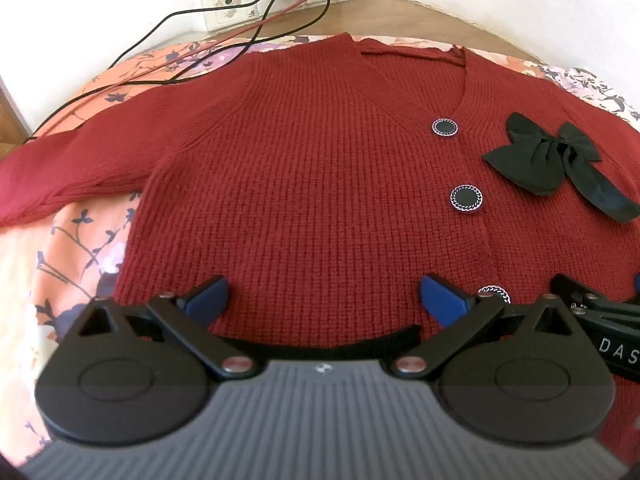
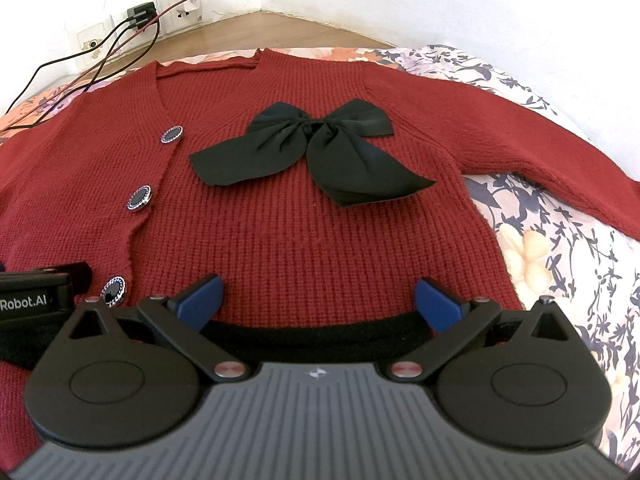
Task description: Fold small clothes
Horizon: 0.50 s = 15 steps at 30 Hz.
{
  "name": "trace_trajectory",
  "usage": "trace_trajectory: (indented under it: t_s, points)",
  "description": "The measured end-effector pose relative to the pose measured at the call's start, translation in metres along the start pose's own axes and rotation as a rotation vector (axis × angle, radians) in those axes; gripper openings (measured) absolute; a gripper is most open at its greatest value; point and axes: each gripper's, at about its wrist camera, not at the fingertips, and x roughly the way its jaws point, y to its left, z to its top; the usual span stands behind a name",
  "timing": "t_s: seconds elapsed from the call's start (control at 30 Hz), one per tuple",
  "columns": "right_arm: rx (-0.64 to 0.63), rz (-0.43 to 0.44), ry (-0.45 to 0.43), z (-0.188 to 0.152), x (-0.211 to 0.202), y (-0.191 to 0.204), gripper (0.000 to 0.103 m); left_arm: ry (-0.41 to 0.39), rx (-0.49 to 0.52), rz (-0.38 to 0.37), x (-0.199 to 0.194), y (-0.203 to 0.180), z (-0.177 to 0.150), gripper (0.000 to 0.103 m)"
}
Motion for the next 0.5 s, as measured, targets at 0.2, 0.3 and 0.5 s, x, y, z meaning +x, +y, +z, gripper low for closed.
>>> trace_trajectory:
  t_s: [0.2, 0.3, 0.5]
  points:
    - [0.000, 0.000, -0.001, -0.0001, 0.0000, 0.0001, 0.103, 0.000, 0.001, 0.000, -0.0001, 0.0001, 0.0000, 0.103]
    - [0.000, -0.001, -0.002, -0.0002, 0.0000, 0.0000, 0.103, 0.001, 0.001, 0.000, 0.0000, 0.0001, 0.0000, 0.103]
    - [0.000, -0.002, -0.002, -0.0003, -0.0001, 0.0003, 0.103, 0.000, 0.001, 0.000, 0.0002, 0.0000, 0.0000, 0.103]
